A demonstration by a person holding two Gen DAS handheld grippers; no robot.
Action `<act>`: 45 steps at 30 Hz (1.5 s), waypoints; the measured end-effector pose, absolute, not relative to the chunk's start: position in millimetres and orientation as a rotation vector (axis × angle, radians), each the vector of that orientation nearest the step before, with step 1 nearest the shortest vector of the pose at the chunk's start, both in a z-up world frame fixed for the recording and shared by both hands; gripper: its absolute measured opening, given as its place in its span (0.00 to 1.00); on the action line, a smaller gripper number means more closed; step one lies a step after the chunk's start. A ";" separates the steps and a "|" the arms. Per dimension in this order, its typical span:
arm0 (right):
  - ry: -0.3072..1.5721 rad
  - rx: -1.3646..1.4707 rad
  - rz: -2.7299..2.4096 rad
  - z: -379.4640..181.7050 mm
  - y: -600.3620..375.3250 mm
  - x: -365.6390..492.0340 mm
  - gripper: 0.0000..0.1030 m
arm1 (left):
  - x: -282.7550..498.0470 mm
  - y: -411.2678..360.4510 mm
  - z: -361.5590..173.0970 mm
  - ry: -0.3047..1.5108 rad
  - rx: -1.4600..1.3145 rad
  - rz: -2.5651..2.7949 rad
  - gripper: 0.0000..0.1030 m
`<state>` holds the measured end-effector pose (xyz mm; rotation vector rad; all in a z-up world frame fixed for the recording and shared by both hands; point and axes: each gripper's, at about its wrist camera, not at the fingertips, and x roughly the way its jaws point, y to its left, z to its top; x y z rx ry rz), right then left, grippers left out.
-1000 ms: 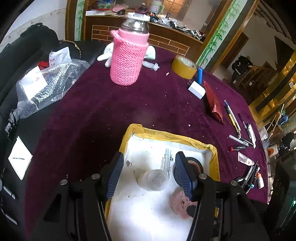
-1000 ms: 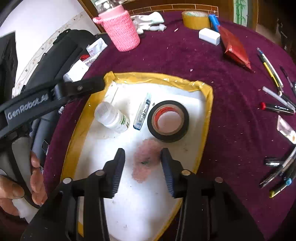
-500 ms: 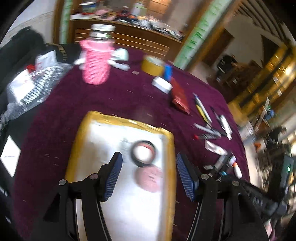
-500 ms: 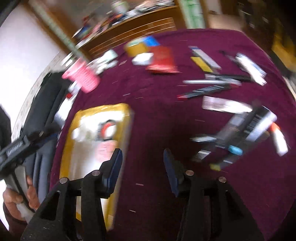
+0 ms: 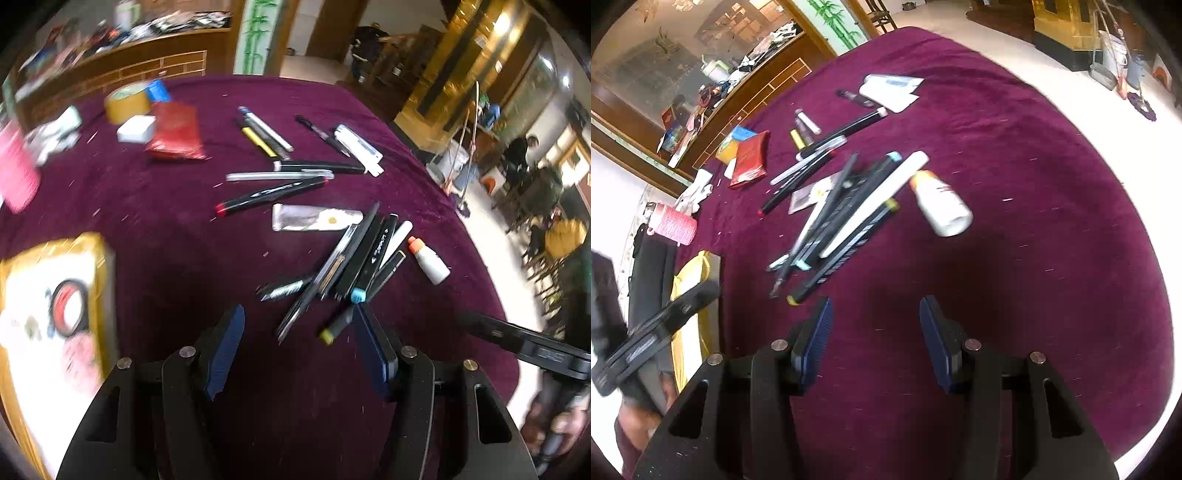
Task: Organize objects
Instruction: 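Grasp a clear pen with the left tool while the right tool grasps the orange-capped bottle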
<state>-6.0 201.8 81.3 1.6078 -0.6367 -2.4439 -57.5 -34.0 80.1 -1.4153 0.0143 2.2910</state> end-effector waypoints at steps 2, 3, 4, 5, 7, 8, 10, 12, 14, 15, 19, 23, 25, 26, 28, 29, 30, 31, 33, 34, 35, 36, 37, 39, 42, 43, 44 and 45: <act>-0.641 1.605 -2.446 79.7 218.7 -3.9 0.46 | -67.0 -20.3 70.9 0.076 -1.397 2.304 0.53; -0.650 1.605 -2.447 79.0 229.7 -3.3 0.46 | -70.8 -16.6 67.5 0.103 -1.394 2.316 0.53; -0.656 1.606 -2.446 78.3 235.9 -3.2 0.46 | -78.2 -8.2 61.9 0.157 -1.393 2.336 0.53; -0.661 1.607 -2.444 77.0 242.2 -3.8 0.46 | -82.5 -6.3 58.3 0.183 -1.391 2.344 0.53; -0.667 1.611 -2.444 74.5 253.1 -6.0 0.46 | -94.5 5.1 51.0 0.224 -1.392 2.355 0.53; -0.669 1.614 -2.442 72.8 257.7 -7.7 0.46 | -96.9 9.3 47.5 0.230 -1.398 2.349 0.53; -0.674 1.623 -2.427 68.8 265.3 -11.6 0.46 | -95.8 23.7 38.9 0.235 -1.435 2.286 0.53; -0.668 1.630 -2.410 65.1 269.4 -16.0 0.46 | -85.2 37.7 30.2 0.216 -1.471 2.178 0.52; -0.653 1.631 -2.398 62.9 269.9 -20.0 0.46 | -69.8 48.4 29.4 0.242 -1.460 2.128 0.47; -0.644 1.631 -2.392 62.2 270.5 -22.3 0.46 | -65.6 49.6 27.5 0.213 -1.491 2.086 0.38; -0.628 1.629 -2.364 59.4 270.7 -29.2 0.46 | -56.0 35.0 35.8 0.080 -1.500 2.078 0.32; -0.633 1.633 -2.344 54.4 271.9 -33.2 0.46 | -63.5 16.5 40.2 0.024 -1.508 2.138 0.33; -0.638 1.642 -2.333 51.1 272.8 -34.3 0.46 | -63.6 16.8 38.2 0.063 -1.522 2.155 0.32; -0.641 1.648 -2.326 49.7 272.7 -34.7 0.46 | -64.3 19.4 34.0 0.086 -1.526 2.161 0.32; -0.639 1.659 -2.321 47.4 272.6 -35.2 0.46 | -62.8 21.9 25.9 0.111 -1.549 2.161 0.32; -0.637 1.662 -2.318 46.6 272.6 -35.3 0.46 | -61.3 21.7 23.9 0.085 -1.550 2.155 0.33; -0.635 1.664 -2.317 46.0 272.8 -35.4 0.46 | -60.8 23.0 22.9 0.072 -1.549 2.158 0.33; -0.632 1.664 -2.317 45.8 273.3 -35.5 0.46 | -59.2 21.3 22.7 0.071 -1.547 2.167 0.33; -0.623 1.666 -2.319 44.9 273.8 -35.0 0.46 | -56.5 21.9 25.5 0.093 -1.542 2.183 0.33; -0.625 1.668 -2.316 44.2 274.2 -34.9 0.46 | -55.1 23.1 25.6 0.106 -1.542 2.190 0.33; -0.628 1.668 -2.313 43.5 274.7 -34.9 0.46 | -52.6 23.9 26.9 0.115 -1.544 2.190 0.33; -0.628 1.669 -2.312 42.8 274.9 -35.1 0.46 | -52.5 26.9 25.9 0.126 -1.549 2.186 0.33; -0.627 1.671 -2.311 42.6 274.6 -35.3 0.46 | -52.3 31.4 24.6 0.142 -1.552 2.183 0.32; -0.625 1.674 -2.305 42.1 273.8 -36.0 0.46 | -52.6 42.2 23.9 0.218 -1.531 2.213 0.32; -0.614 1.669 -2.307 43.4 271.7 -36.6 0.46 | -55.7 49.1 23.6 0.230 -1.505 2.226 0.33; -0.613 1.670 -2.306 43.5 271.6 -36.9 0.46 | -56.3 46.2 24.3 0.201 -1.510 2.227 0.29; -0.611 1.670 -2.306 43.3 271.7 -37.1 0.46 | -55.8 42.0 25.6 0.173 -1.515 2.232 0.23; -0.609 1.671 -2.308 43.5 272.4 -37.2 0.46 | -55.3 37.1 25.8 0.148 -1.518 2.232 0.15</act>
